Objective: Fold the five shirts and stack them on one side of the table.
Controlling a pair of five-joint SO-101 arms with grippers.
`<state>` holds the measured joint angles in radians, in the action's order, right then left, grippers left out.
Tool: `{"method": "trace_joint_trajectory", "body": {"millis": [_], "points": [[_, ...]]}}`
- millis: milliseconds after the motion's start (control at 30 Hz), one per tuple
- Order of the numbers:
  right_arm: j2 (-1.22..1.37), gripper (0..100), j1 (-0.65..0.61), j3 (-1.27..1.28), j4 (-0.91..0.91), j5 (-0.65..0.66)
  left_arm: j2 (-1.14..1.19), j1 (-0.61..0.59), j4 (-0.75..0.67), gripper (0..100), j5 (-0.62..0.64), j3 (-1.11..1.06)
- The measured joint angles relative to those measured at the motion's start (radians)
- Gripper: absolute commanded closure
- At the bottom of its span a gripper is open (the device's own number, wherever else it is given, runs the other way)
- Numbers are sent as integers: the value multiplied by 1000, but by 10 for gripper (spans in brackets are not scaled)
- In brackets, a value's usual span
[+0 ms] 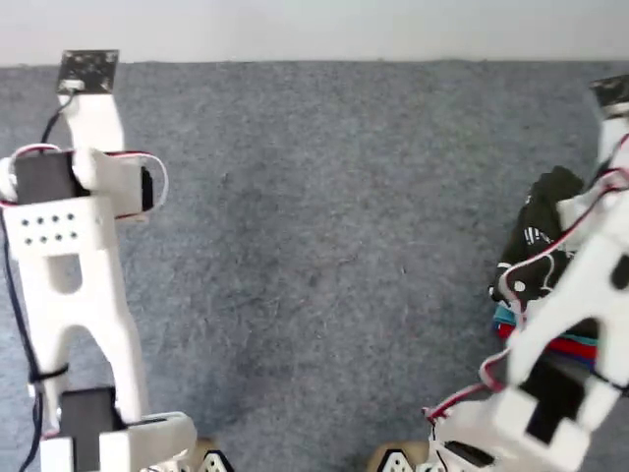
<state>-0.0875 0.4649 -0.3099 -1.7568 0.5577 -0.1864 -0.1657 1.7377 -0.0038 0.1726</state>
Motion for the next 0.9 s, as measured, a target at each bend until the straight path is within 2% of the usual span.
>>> {"method": "trace_joint_trajectory", "body": {"millis": [233, 367, 567, 800, 900], "points": [[-276, 984, -166, 348, 0, -436, -161, 104, 2, 985, 9, -193], [-411, 985, -258, 531, 63, -594, -275, 152, -8, 985, 9, -342], [-608, 985, -324, 870, 295, -632, -505, 187, -186, 985, 9, -644], [-913, 984, -379, 1197, 506, -632, -901, 184, -565, 985, 9, -1079], [-1030, 984, -391, 1343, 600, -634, -1057, 183, -674, 985, 9, -1249]]}}
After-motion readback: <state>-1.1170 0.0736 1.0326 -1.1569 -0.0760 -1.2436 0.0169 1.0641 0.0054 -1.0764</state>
